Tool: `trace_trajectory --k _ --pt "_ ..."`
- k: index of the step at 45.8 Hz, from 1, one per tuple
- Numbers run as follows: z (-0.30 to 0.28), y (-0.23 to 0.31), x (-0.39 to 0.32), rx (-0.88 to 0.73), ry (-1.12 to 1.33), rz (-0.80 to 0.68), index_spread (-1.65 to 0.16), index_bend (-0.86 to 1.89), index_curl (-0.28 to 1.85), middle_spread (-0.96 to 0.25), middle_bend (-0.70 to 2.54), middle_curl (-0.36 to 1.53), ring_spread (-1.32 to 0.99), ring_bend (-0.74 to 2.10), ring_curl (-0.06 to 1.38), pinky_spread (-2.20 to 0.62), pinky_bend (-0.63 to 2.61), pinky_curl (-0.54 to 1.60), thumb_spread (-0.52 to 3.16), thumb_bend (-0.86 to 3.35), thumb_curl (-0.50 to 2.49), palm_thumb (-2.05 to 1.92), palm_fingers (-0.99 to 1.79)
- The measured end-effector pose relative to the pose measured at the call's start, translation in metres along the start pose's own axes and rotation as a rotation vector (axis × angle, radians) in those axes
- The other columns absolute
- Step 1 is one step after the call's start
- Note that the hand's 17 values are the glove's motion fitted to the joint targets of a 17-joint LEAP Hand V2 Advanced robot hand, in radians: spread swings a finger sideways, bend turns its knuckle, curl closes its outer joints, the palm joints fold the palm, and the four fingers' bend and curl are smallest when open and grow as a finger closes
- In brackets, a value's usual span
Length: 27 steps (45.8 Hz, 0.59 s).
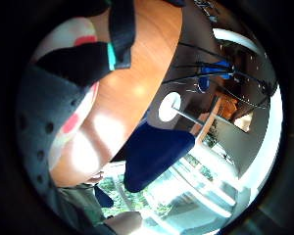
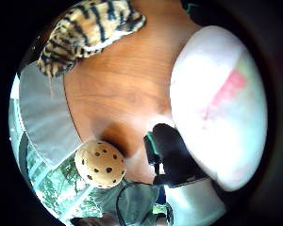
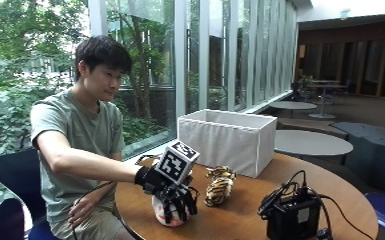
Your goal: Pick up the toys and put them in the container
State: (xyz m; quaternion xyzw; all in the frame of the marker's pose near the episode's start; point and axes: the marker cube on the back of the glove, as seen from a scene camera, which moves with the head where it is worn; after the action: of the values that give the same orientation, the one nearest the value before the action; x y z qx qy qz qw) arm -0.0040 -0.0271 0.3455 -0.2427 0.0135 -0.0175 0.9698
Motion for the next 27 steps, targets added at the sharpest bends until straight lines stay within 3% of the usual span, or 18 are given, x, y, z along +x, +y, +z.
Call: trace_trajectory --k 5,9,11,13,16,23,27 --pt "-0.003 -0.011 0.018 0.026 -0.055 0.01 -0.29 0.25 0.26 -0.04 0.16 0.17 0.03 0.5 0.21 0.02 1.05 0.33 1.21 0.06 0.25 0.17 0.16" --pt "-0.007 -0.021 0.028 0.157 -0.133 0.005 -0.29 0.28 0.27 -0.09 0.33 0.23 -0.07 0.69 0.25 -0.07 0.91 0.28 1.27 0.12 0.3 0.28 0.5" --pt "-0.011 -0.025 0.033 0.237 -0.183 -0.008 -0.28 0.26 0.27 -0.1 0.37 0.25 -0.12 0.74 0.27 -0.11 0.88 0.28 1.28 0.15 0.32 0.34 0.54" --pt "-0.019 -0.028 0.042 0.307 -0.238 -0.011 -0.3 0.32 0.29 -0.14 0.45 0.27 -0.17 0.87 0.31 -0.15 0.89 0.28 1.19 0.21 0.39 0.5 0.77" --pt "-0.028 -0.031 0.045 0.364 -0.275 -0.023 -0.32 0.42 0.34 -0.17 0.56 0.32 -0.23 0.93 0.34 -0.19 0.89 0.29 1.1 0.23 0.44 0.56 0.9" --pt "-0.029 -0.017 0.005 0.326 -0.104 -0.074 -0.36 0.64 0.46 -0.22 0.83 0.44 -0.33 1.07 0.43 -0.26 0.91 0.34 0.93 0.21 0.52 0.61 1.02" --pt "-0.063 -0.003 -0.002 0.318 -0.024 -0.045 -0.37 0.78 0.55 -0.23 0.99 0.52 -0.37 1.17 0.49 -0.29 0.95 0.37 0.81 0.19 0.57 0.6 1.09"
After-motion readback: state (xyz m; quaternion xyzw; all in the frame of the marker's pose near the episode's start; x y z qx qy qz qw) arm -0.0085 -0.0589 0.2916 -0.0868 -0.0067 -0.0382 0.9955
